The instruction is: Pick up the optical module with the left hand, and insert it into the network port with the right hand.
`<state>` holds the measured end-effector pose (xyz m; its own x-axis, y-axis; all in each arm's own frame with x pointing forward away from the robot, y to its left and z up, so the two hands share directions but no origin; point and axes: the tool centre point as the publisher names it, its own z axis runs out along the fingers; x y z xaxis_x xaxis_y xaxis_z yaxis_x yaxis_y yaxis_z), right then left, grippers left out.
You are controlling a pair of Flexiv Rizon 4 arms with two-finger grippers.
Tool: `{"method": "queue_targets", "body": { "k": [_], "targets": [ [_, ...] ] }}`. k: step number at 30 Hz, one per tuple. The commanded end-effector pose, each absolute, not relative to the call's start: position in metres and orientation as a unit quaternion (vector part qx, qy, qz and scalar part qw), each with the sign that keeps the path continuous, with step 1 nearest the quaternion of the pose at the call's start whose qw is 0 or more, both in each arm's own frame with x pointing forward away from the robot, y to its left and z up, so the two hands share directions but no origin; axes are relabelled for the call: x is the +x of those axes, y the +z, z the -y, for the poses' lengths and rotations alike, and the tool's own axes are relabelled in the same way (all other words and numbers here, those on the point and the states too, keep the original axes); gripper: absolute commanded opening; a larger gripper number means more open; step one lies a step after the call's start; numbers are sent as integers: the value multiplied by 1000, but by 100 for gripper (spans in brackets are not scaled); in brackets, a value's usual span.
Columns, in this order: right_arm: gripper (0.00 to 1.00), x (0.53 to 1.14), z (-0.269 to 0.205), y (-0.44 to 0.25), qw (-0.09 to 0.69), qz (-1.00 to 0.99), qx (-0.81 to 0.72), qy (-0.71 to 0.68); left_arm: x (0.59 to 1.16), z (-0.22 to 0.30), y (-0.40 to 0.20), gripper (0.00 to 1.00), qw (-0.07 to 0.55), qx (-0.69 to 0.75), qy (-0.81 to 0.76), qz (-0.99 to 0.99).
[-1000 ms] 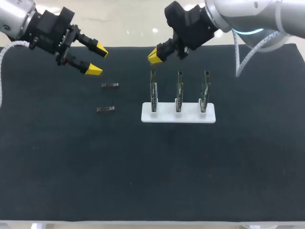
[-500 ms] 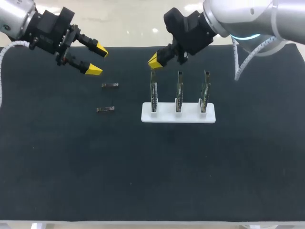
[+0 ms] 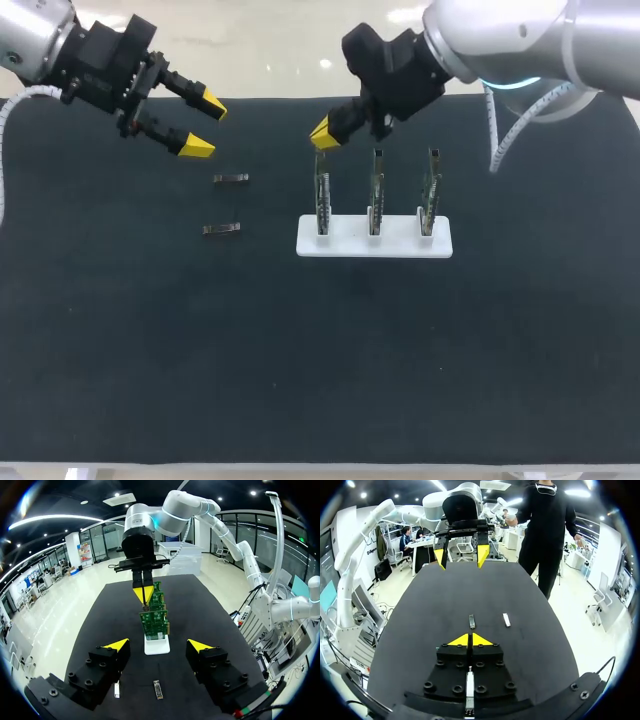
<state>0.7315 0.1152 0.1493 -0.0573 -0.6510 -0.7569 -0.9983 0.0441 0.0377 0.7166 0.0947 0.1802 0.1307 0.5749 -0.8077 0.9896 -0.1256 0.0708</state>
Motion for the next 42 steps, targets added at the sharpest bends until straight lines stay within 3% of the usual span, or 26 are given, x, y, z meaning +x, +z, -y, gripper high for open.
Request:
{"method": "queue_targets", "body": {
  "k": [1,25,42],
  "targets": [
    [0,732,-116,144,287,-663,-623,300,717,-94,181,100,322,679,-319,-577],
    [0,734,-111,163,278,-663,-627,300,717,-94,181,100,322,679,-319,-577],
    [0,721,-46,193,297,-656,-625,302,717,-94,181,100,322,679,-319,-577]
  ]
}}
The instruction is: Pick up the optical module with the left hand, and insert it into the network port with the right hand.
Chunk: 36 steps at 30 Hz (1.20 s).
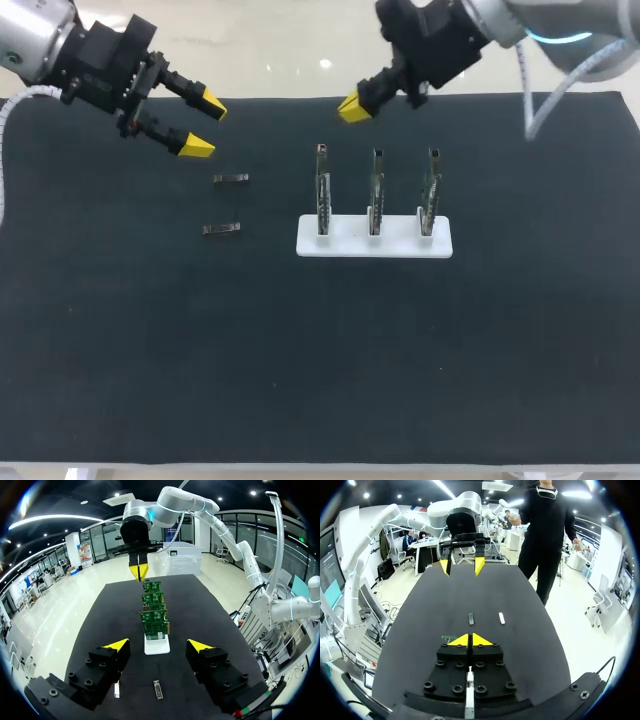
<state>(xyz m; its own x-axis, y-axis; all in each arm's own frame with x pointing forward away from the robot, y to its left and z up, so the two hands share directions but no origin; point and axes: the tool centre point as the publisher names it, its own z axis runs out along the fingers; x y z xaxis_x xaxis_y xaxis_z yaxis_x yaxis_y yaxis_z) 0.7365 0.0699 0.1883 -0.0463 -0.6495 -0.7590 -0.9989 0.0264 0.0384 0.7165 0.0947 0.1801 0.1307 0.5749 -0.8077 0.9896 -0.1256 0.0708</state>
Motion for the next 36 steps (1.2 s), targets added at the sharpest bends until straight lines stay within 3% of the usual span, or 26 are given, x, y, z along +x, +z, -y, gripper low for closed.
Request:
{"method": "queue_targets", "body": {
  "k": [1,20,36],
  "targets": [
    [0,719,-40,194,297,-656,-625,301,717,-94,181,100,322,679,-319,-577],
    [0,705,89,196,301,-637,-641,304,717,-94,181,100,322,679,-319,-577],
    [0,717,134,194,325,-629,-635,309,717,-94,181,100,322,679,-319,-577]
  ]
}}
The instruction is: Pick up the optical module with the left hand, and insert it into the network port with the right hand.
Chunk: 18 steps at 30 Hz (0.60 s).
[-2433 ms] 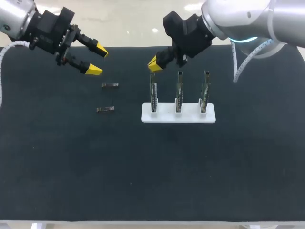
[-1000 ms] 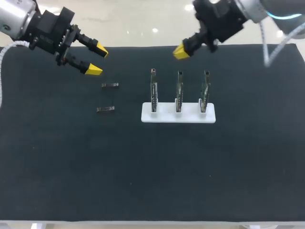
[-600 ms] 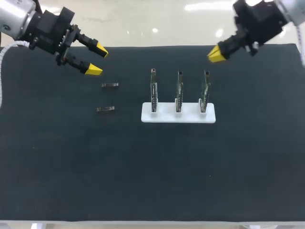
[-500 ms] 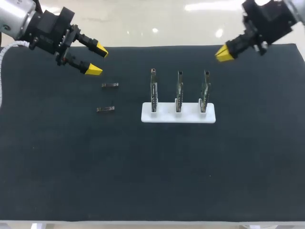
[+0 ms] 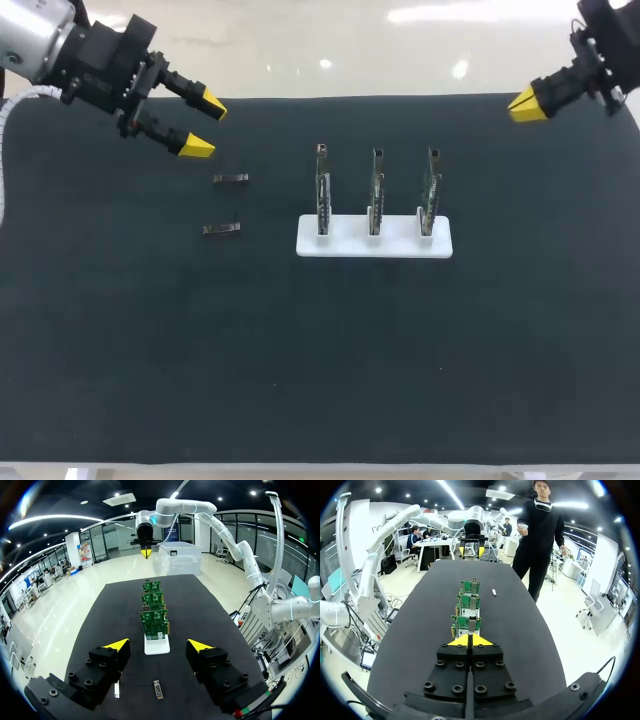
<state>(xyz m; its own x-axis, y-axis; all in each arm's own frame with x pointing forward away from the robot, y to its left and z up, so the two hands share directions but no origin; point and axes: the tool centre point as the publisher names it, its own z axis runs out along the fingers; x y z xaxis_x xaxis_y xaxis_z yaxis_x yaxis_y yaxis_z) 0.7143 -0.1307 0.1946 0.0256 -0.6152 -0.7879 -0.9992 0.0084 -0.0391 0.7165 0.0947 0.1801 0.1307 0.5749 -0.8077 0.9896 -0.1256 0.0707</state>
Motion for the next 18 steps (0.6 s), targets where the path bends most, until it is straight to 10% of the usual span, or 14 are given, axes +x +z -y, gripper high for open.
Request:
{"method": "queue_targets", "body": {
  "k": [1,3,18],
  "targets": [
    [0,717,134,194,324,-630,-636,306,717,-94,181,100,322,679,-319,-577],
    [100,717,134,194,324,-630,-636,306,717,-94,181,100,322,679,-319,-577],
    [100,717,134,194,324,-630,-636,306,717,-94,181,100,322,679,-319,-577]
  ]
}}
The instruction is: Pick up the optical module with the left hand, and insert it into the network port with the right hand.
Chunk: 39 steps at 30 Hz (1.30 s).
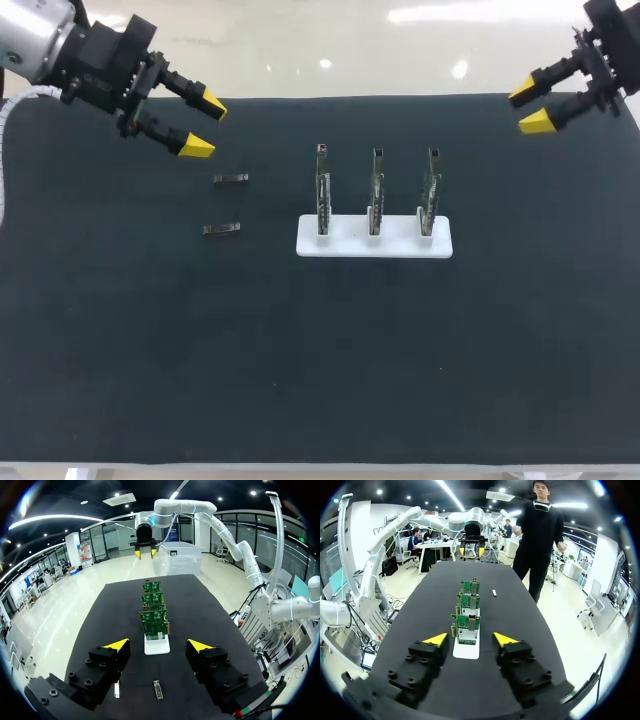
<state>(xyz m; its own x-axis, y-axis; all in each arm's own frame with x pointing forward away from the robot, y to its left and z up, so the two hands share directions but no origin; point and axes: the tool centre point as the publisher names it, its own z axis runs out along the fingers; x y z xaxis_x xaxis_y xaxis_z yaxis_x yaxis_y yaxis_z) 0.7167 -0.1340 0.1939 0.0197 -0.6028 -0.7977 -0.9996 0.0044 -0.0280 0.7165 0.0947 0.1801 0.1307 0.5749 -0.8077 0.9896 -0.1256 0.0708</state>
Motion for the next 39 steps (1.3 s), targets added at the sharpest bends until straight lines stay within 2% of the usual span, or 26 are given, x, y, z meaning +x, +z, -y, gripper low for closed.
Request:
{"method": "queue_targets", "body": {
  "k": [1,14,21,29,39],
  "targets": [
    [100,717,134,194,324,-630,-636,306,717,-94,181,100,322,679,-319,-577],
    [100,717,134,194,324,-630,-636,306,717,-94,181,100,322,679,-319,-577],
    [100,717,134,194,324,-630,-636,306,713,-106,158,100,214,731,-169,-625],
    [100,717,134,194,324,-630,-636,306,726,-120,121,100,94,712,-33,-695],
    [100,717,134,194,324,-630,-636,306,730,-128,85,100,3,683,48,-729]
  ]
}}
